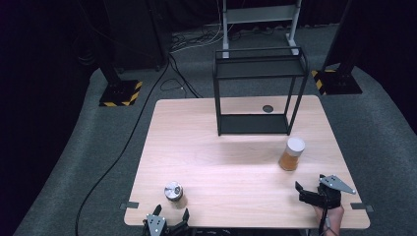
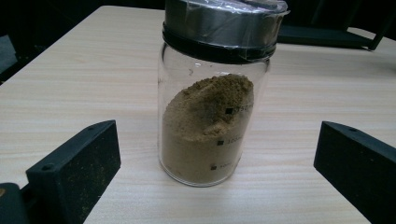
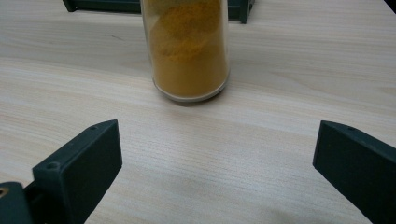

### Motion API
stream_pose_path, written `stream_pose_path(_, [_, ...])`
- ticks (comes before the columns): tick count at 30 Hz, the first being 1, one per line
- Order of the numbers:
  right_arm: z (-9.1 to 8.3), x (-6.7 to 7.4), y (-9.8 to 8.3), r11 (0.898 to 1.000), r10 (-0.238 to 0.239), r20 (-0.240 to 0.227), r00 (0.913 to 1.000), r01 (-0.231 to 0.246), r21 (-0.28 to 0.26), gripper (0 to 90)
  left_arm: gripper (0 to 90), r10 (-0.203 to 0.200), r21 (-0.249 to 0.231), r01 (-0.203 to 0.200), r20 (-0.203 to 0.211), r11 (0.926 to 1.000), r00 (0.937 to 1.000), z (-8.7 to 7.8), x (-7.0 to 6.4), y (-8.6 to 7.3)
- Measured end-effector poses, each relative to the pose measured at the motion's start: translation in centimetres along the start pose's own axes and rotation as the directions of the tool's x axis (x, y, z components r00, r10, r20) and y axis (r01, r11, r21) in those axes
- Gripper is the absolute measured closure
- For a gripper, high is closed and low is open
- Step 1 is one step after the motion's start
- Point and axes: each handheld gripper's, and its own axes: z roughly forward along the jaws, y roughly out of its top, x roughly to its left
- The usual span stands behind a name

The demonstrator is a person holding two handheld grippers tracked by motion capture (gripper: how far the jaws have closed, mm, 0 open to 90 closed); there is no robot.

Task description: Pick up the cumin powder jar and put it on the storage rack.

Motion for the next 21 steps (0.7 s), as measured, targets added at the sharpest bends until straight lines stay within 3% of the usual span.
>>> stream_pose_path(21, [0.0,-0.1,0.0,1.0,0.008,-0.003,1.0,-0.008,-0.003,0.0,0.0,0.018,-0.018,-0.018,0.005,0.9997,0.9998,2.8,-0.6,1.6])
